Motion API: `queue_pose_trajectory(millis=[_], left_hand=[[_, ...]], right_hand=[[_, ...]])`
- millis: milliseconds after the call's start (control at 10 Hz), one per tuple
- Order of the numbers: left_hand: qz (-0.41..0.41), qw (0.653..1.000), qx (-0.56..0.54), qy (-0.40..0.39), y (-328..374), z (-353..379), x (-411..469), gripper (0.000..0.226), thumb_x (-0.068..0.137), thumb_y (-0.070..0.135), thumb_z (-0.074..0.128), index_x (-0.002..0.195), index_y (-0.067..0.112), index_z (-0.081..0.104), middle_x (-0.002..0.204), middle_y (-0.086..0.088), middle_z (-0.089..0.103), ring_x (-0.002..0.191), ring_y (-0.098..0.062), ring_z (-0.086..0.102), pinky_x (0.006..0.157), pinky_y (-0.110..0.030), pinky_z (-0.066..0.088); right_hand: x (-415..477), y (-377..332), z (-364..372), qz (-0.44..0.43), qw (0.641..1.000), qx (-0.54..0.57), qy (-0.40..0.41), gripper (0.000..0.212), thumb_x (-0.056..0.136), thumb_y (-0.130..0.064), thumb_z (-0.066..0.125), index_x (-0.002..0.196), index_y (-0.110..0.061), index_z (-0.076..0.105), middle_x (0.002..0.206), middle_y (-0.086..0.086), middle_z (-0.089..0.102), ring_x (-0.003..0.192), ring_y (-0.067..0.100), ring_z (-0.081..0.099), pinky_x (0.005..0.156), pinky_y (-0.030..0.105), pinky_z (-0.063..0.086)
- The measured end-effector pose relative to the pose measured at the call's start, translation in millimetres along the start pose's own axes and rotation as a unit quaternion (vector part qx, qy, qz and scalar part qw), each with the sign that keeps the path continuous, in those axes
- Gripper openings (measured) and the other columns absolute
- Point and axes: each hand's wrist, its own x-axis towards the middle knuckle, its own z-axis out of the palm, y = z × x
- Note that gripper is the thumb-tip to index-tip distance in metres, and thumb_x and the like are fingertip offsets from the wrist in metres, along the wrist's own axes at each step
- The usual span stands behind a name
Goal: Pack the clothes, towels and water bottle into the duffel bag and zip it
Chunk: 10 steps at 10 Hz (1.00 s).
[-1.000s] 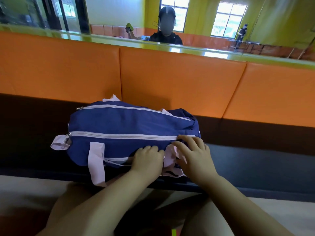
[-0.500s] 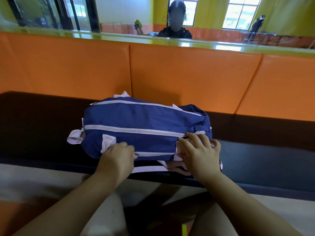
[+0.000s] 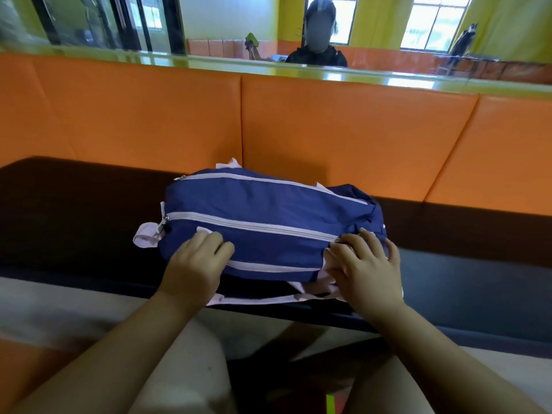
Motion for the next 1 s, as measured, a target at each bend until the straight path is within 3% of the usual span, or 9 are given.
queue_pose_trajectory(millis=[100, 200, 300, 500, 600, 700, 800, 900, 1000], left_hand=[[0.026, 0.999, 0.046, 0.009, -5, 3, 8, 0.026, 0.078, 0.005, 0.052, 0.104, 0.008, 0.056, 0.096, -0.018, 0.065, 0.081, -0.035, 0.052, 0.065, -0.04, 0.046], [-0.011, 0.992, 0.086, -0.096, -12, 10, 24, 0.061, 0.059, 0.019, 0.081, 0.116, 0.013, 0.059, 0.114, -0.017, 0.063, 0.103, -0.037, 0.053, 0.081, -0.045, 0.044], [-0.042, 0.975, 0.081, -0.204, -13, 18, 42, 0.083, 0.038, 0.027, 0.095, 0.115, 0.01, 0.066, 0.113, -0.017, 0.068, 0.106, -0.038, 0.063, 0.081, -0.045, 0.054], [-0.049, 0.974, 0.062, -0.212, -11, 38, 63, 0.086, 0.029, 0.012, 0.095, 0.11, 0.006, 0.068, 0.107, -0.02, 0.07, 0.1, -0.041, 0.066, 0.08, -0.051, 0.054], [-0.052, 0.972, 0.036, -0.225, -14, 38, 71, 0.08, 0.04, 0.014, 0.09, 0.116, 0.009, 0.064, 0.115, -0.018, 0.066, 0.105, -0.041, 0.061, 0.086, -0.049, 0.051], [-0.03, 0.967, 0.012, -0.253, -21, 29, 84, 0.074, 0.064, 0.035, 0.077, 0.131, 0.022, 0.047, 0.129, -0.004, 0.048, 0.117, -0.029, 0.047, 0.097, -0.041, 0.037], [-0.044, 0.939, -0.083, -0.331, -38, 13, 109, 0.054, 0.071, 0.046, 0.069, 0.119, 0.036, 0.046, 0.117, 0.01, 0.042, 0.112, -0.015, 0.041, 0.09, -0.029, 0.036], [-0.086, 0.903, -0.161, -0.388, -59, 3, 139, 0.036, 0.075, 0.04, 0.072, 0.106, 0.031, 0.057, 0.106, 0.01, 0.052, 0.098, -0.009, 0.051, 0.083, -0.021, 0.042], [-0.126, 0.885, -0.17, -0.416, -77, 10, 170, 0.028, 0.076, 0.043, 0.071, 0.099, 0.035, 0.059, 0.098, 0.012, 0.059, 0.087, -0.006, 0.058, 0.077, -0.022, 0.046]], right_hand=[[4, 5, -1, -0.006, 0.999, 0.014, -0.031, 0.043, 0.065, -0.029, 0.081, 0.104, -0.023, 0.063, 0.115, 0.002, 0.065, 0.119, 0.037, 0.054, 0.093, 0.063, 0.041], [12, 11, 0, 0.01, 0.999, 0.026, -0.047, 0.043, 0.065, -0.03, 0.081, 0.103, -0.023, 0.061, 0.114, 0.002, 0.065, 0.117, 0.036, 0.056, 0.09, 0.061, 0.045], [25, 18, 3, 0.024, 0.997, 0.028, -0.072, 0.04, 0.069, -0.032, 0.078, 0.104, -0.025, 0.06, 0.117, 0.0, 0.064, 0.117, 0.034, 0.056, 0.09, 0.059, 0.046], [49, 20, 0, 0.032, 0.988, 0.015, -0.15, 0.037, 0.084, -0.037, 0.059, 0.118, -0.023, 0.054, 0.13, -0.001, 0.052, 0.126, 0.031, 0.043, 0.102, 0.056, 0.034], [63, 21, -12, 0.042, 0.973, 0.032, -0.224, 0.044, 0.086, -0.045, 0.053, 0.125, -0.026, 0.048, 0.136, -0.002, 0.044, 0.13, 0.028, 0.036, 0.105, 0.05, 0.031], [82, 31, -31, 0.03, 0.944, 0.06, -0.324, 0.054, 0.082, -0.047, 0.061, 0.13, -0.027, 0.047, 0.135, 0.002, 0.044, 0.125, 0.029, 0.039, 0.101, 0.045, 0.038], [105, 43, -50, 0.013, 0.917, 0.1, -0.387, 0.043, 0.086, -0.041, 0.062, 0.124, -0.022, 0.058, 0.126, 0.005, 0.056, 0.113, 0.026, 0.052, 0.094, 0.036, 0.043], [134, 53, -62, 0.014, 0.908, 0.095, -0.408, 0.042, 0.087, -0.043, 0.061, 0.121, -0.018, 0.061, 0.121, 0.005, 0.062, 0.107, 0.023, 0.057, 0.092, 0.034, 0.044], [169, 63, -58, 0.026, 0.909, 0.063, -0.411, 0.047, 0.085, -0.045, 0.062, 0.123, -0.018, 0.059, 0.122, 0.004, 0.062, 0.107, 0.024, 0.057, 0.089, 0.033, 0.045]])
